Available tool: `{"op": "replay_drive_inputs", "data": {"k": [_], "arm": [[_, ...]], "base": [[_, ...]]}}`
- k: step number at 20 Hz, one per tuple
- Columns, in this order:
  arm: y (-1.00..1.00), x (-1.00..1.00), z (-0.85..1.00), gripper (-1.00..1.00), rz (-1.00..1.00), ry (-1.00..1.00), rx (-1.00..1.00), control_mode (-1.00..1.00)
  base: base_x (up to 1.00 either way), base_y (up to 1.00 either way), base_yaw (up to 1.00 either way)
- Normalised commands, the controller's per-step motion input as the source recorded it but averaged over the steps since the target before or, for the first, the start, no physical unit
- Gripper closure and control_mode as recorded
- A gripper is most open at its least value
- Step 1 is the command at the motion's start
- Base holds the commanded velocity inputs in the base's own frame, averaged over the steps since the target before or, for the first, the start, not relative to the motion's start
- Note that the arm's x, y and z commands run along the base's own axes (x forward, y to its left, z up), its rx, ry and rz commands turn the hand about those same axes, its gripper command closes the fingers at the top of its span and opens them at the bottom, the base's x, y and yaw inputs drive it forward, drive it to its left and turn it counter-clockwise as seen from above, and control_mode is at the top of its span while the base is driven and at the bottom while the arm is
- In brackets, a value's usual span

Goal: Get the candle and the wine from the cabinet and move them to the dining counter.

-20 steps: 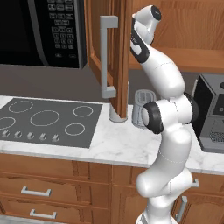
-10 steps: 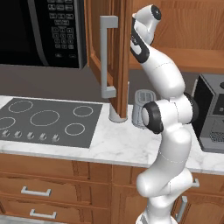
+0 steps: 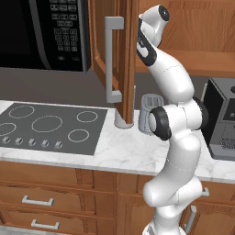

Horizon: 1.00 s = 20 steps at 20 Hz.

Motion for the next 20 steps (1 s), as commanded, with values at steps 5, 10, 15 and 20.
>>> {"op": "replay_drive_inputs", "data": {"k": [5,10,15,20], "arm": [[0.0,0.0,0.0,1.0,0.0,0.0,0.0,-1.0],[-0.02,-0.01,0.0,1.0,0.0,0.0,0.0,-1.0],[0.0,-0.11,0.0,1.0,0.0,0.0,0.0,-1.0],[0.0,-0.31,0.0,1.0,0.01,0.0,0.0,-1.0]], "base": [[0.0,0.0,0.0],[0.0,0.0,0.0],[0.0,0.0,0.0],[0.0,0.0,0.0]]}}
